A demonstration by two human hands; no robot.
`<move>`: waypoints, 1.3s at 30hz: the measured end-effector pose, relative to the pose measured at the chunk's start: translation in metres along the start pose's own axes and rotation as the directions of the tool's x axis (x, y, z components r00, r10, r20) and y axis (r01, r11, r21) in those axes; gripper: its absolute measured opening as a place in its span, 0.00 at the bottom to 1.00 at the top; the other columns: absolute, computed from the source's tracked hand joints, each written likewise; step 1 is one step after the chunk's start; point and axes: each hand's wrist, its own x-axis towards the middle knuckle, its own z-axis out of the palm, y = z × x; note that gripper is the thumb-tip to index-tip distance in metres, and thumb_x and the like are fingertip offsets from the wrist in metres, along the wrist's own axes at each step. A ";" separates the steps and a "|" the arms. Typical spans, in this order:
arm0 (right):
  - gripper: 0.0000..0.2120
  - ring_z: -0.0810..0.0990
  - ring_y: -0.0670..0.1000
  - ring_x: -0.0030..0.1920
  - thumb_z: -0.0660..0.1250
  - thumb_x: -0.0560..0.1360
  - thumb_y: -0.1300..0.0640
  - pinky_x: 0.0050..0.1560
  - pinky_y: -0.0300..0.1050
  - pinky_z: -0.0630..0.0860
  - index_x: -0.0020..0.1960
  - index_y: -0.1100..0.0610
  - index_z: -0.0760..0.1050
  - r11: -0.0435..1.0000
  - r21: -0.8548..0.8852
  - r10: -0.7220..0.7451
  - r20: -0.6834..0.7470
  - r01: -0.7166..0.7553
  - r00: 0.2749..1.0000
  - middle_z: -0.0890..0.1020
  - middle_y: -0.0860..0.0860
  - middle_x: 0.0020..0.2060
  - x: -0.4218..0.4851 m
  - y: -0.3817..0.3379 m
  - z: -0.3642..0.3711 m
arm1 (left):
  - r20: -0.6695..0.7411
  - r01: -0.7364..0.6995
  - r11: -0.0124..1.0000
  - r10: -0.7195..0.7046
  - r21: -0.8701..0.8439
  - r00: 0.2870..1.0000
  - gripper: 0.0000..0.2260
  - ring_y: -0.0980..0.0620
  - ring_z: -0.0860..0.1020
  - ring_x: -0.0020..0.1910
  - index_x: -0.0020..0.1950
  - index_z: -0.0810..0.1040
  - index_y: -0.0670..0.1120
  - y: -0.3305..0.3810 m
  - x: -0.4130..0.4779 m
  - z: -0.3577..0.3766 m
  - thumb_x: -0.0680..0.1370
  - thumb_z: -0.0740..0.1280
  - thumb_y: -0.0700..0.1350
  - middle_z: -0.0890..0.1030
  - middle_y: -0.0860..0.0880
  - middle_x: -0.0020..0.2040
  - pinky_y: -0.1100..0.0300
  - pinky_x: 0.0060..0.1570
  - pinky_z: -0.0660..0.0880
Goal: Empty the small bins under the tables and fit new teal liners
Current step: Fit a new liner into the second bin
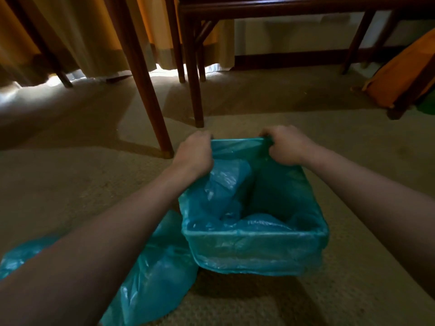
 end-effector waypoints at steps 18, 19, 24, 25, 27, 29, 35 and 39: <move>0.38 0.52 0.51 0.79 0.70 0.76 0.53 0.77 0.57 0.59 0.80 0.46 0.55 0.979 -0.081 -0.197 -0.181 0.185 0.963 0.52 0.48 0.80 -0.114 0.012 0.023 | -0.067 -0.339 0.930 0.351 0.144 0.934 0.36 0.48 0.53 0.80 0.82 0.53 0.47 -0.003 -0.112 -0.011 0.78 0.67 0.44 0.54 0.47 0.82 0.50 0.78 0.56; 0.29 0.61 0.53 0.77 0.68 0.76 0.51 0.74 0.57 0.65 0.76 0.48 0.65 0.916 -0.212 -0.376 -0.164 0.340 0.912 0.62 0.51 0.78 -0.106 0.005 0.017 | -0.045 -0.461 0.868 0.476 0.187 0.878 0.29 0.48 0.62 0.77 0.78 0.63 0.48 0.009 -0.103 -0.015 0.78 0.67 0.44 0.64 0.47 0.77 0.49 0.75 0.62; 0.26 0.68 0.61 0.71 0.60 0.77 0.41 0.75 0.62 0.58 0.71 0.52 0.71 0.654 -0.547 -0.284 0.463 0.522 0.840 0.73 0.57 0.70 -0.053 -0.020 0.040 | 0.529 -0.574 0.737 0.346 0.358 0.775 0.30 0.41 0.67 0.73 0.73 0.68 0.44 0.047 -0.050 0.021 0.76 0.69 0.57 0.68 0.43 0.74 0.45 0.72 0.66; 0.31 0.57 0.62 0.78 0.59 0.78 0.40 0.77 0.67 0.47 0.78 0.50 0.63 0.623 -0.583 -0.171 0.549 0.522 0.818 0.61 0.58 0.78 -0.043 -0.020 0.051 | 0.645 -0.572 0.703 0.211 0.422 0.735 0.39 0.39 0.57 0.79 0.79 0.60 0.45 0.046 -0.042 0.035 0.75 0.69 0.62 0.57 0.43 0.81 0.42 0.77 0.56; 0.34 0.39 0.62 0.80 0.57 0.80 0.39 0.72 0.75 0.35 0.81 0.45 0.48 0.610 -0.599 -0.041 0.630 0.519 0.776 0.42 0.53 0.81 -0.028 -0.016 0.072 | 0.731 -0.573 0.648 0.036 0.501 0.681 0.46 0.38 0.41 0.81 0.83 0.47 0.48 0.040 -0.031 0.060 0.75 0.68 0.65 0.41 0.44 0.83 0.37 0.77 0.41; 0.34 0.35 0.63 0.79 0.56 0.80 0.38 0.68 0.79 0.34 0.81 0.41 0.44 0.623 -0.610 0.031 0.646 0.490 0.763 0.36 0.51 0.80 -0.017 -0.014 0.087 | 0.720 -0.544 0.624 -0.043 0.561 0.693 0.46 0.37 0.37 0.80 0.82 0.41 0.49 0.031 -0.023 0.077 0.76 0.65 0.65 0.36 0.45 0.82 0.33 0.74 0.37; 0.29 0.37 0.64 0.79 0.52 0.83 0.43 0.74 0.72 0.40 0.81 0.43 0.47 0.620 -0.667 0.193 0.640 0.413 0.744 0.37 0.52 0.80 -0.013 -0.001 0.107 | 0.701 -0.517 0.562 -0.167 0.645 0.693 0.37 0.36 0.37 0.79 0.82 0.39 0.49 0.011 -0.021 0.092 0.82 0.57 0.60 0.38 0.44 0.82 0.34 0.74 0.36; 0.28 0.45 0.58 0.81 0.50 0.85 0.47 0.77 0.64 0.46 0.82 0.55 0.48 0.629 -0.686 0.225 0.612 0.367 0.759 0.48 0.54 0.81 -0.022 -0.005 0.107 | 0.703 -0.554 0.498 -0.175 0.667 0.690 0.38 0.37 0.38 0.80 0.83 0.41 0.47 0.014 -0.022 0.090 0.82 0.57 0.62 0.40 0.44 0.82 0.37 0.76 0.38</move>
